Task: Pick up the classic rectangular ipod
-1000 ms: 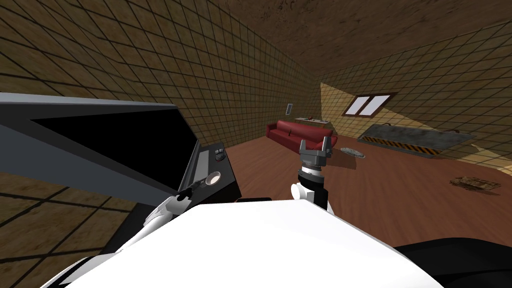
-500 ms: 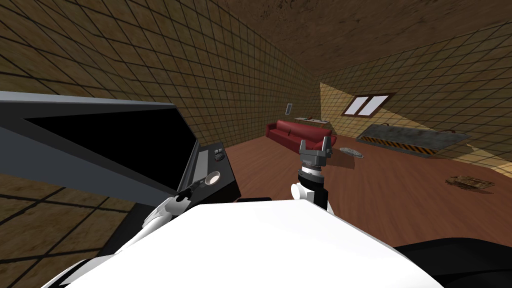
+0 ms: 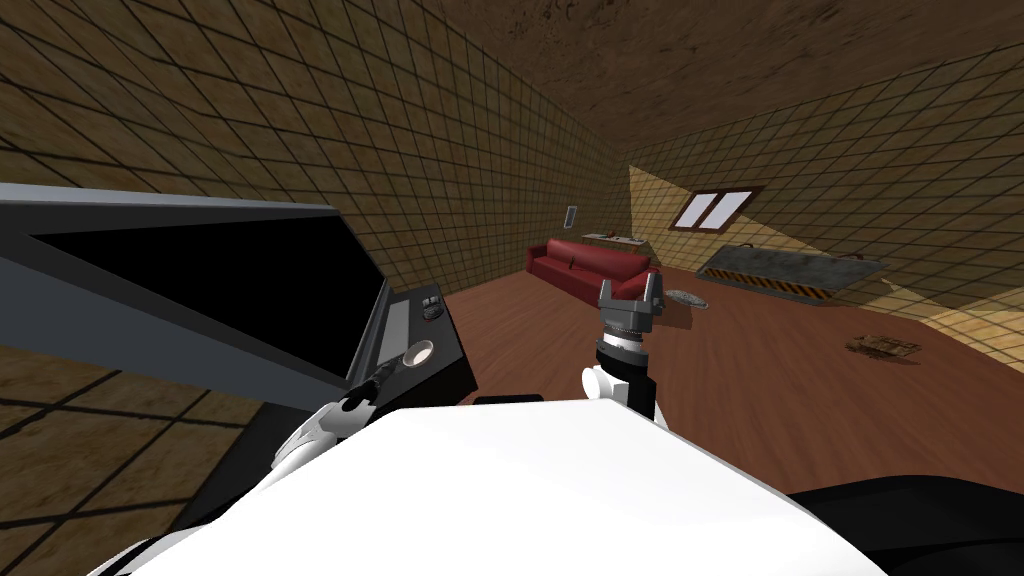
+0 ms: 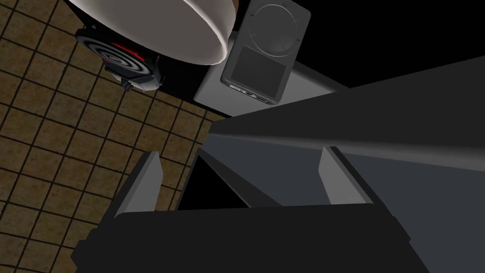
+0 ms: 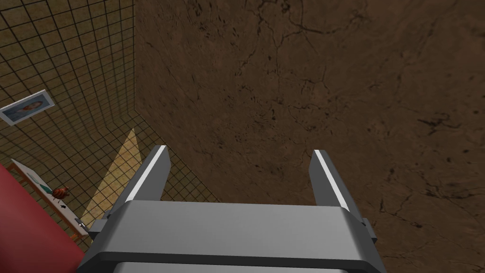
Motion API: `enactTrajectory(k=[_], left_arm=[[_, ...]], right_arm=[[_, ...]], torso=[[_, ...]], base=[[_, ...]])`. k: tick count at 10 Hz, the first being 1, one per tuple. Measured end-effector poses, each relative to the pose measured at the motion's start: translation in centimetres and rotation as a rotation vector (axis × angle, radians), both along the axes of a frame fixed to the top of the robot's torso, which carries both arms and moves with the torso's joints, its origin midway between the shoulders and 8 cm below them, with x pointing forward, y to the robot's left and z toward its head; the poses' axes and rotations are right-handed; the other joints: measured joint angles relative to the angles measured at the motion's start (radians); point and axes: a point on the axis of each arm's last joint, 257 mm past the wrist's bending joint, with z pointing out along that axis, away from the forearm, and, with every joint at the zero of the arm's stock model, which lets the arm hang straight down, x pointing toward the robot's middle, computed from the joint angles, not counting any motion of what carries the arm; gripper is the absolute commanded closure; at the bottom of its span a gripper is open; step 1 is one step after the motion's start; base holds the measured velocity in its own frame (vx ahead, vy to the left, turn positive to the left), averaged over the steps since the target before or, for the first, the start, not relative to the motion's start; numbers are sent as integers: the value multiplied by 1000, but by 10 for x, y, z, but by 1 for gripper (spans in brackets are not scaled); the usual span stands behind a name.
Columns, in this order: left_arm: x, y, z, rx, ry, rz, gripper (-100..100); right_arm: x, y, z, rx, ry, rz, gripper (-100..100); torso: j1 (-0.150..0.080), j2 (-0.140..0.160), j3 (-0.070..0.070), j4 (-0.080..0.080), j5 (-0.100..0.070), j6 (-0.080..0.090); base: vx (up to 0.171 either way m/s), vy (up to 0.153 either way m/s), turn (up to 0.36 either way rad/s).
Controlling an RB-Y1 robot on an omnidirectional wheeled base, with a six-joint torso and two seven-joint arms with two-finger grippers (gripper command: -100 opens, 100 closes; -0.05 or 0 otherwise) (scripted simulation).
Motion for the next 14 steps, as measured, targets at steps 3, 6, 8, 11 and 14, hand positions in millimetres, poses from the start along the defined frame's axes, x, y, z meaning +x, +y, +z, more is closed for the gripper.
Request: enactTrajectory(k=[3, 6, 8, 11, 14], left_arm=[[-4, -3, -10, 24, 73, -24, -100], [-10, -12, -27, 49, 160, -55, -100], [-10, -12, -28, 51, 164, -55, -100], [3, -9, -12, 76, 122, -77, 100], [3, -9, -12, 75, 122, -77, 100]], right_arm=[[0, 0, 0, 0, 0, 0, 0], [0, 0, 0, 0, 0, 0, 0], [0, 0, 0, 0, 0, 0, 0], [0, 0, 0, 0, 0, 0, 0], [0, 0, 0, 0, 0, 0, 0]], torso=[[8, -9, -5, -2, 2, -1], [11, -13, -7, -3, 3, -1], [4, -7, -4, -2, 1, -1], [1, -6, -3, -1, 0, -1], [3, -5, -3, -1, 1, -1]], base=[[78, 81, 10], [90, 93, 1], [13, -4, 97], [7, -20, 75], [0, 0, 0]])
